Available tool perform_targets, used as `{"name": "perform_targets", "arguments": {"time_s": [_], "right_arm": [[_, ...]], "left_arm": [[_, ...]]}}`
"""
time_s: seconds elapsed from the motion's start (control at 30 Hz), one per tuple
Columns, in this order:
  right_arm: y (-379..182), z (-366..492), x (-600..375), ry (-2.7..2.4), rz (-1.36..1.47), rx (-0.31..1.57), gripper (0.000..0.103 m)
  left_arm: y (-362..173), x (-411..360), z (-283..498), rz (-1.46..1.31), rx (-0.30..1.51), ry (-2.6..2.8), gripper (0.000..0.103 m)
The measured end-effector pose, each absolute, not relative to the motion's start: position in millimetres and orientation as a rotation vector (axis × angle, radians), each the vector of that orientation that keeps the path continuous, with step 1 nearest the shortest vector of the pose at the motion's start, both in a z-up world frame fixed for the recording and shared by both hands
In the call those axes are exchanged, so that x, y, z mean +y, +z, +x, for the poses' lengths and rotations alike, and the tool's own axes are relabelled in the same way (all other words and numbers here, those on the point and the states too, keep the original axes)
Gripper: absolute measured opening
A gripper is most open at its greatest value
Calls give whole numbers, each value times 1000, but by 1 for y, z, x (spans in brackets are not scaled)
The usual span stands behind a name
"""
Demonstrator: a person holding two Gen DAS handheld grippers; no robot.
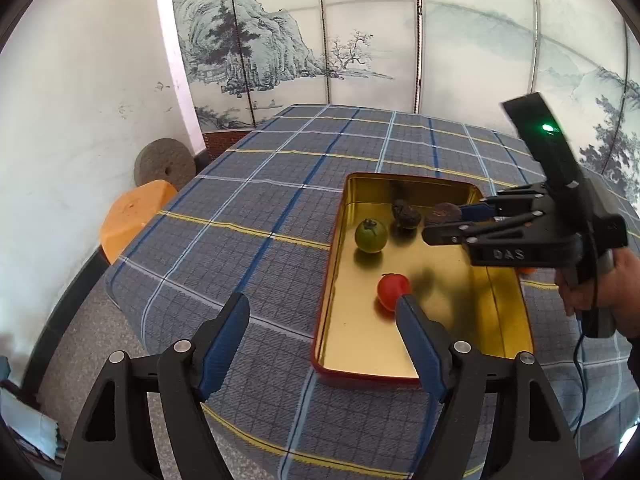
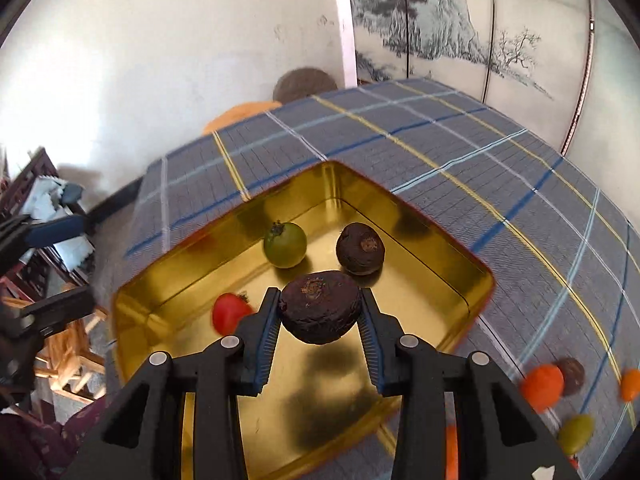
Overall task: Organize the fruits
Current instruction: 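Lower the brown fruit into the tin and open the right gripper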
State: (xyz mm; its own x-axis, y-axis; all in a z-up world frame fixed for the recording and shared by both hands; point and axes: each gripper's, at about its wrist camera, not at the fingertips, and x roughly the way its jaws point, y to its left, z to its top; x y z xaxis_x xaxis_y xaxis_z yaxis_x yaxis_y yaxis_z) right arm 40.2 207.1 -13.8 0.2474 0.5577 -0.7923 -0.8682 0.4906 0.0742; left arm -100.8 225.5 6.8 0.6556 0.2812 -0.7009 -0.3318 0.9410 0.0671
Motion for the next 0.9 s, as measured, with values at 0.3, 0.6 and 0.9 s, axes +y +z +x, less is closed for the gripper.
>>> {"name": "perform_targets", "arguments": {"time_s": [0.3, 0.6, 0.9], "right_arm": [[-27, 57, 236, 954, -437, 910, 36], [-5, 57, 227, 937, -302, 817, 67], [32, 19, 137, 901, -197, 646, 80]], "left_arm": [[-1, 229, -100, -77, 801, 345, 77], [-5, 225, -101, -70, 818, 344, 78], [-4, 205, -101, -33, 826, 309, 79]]}}
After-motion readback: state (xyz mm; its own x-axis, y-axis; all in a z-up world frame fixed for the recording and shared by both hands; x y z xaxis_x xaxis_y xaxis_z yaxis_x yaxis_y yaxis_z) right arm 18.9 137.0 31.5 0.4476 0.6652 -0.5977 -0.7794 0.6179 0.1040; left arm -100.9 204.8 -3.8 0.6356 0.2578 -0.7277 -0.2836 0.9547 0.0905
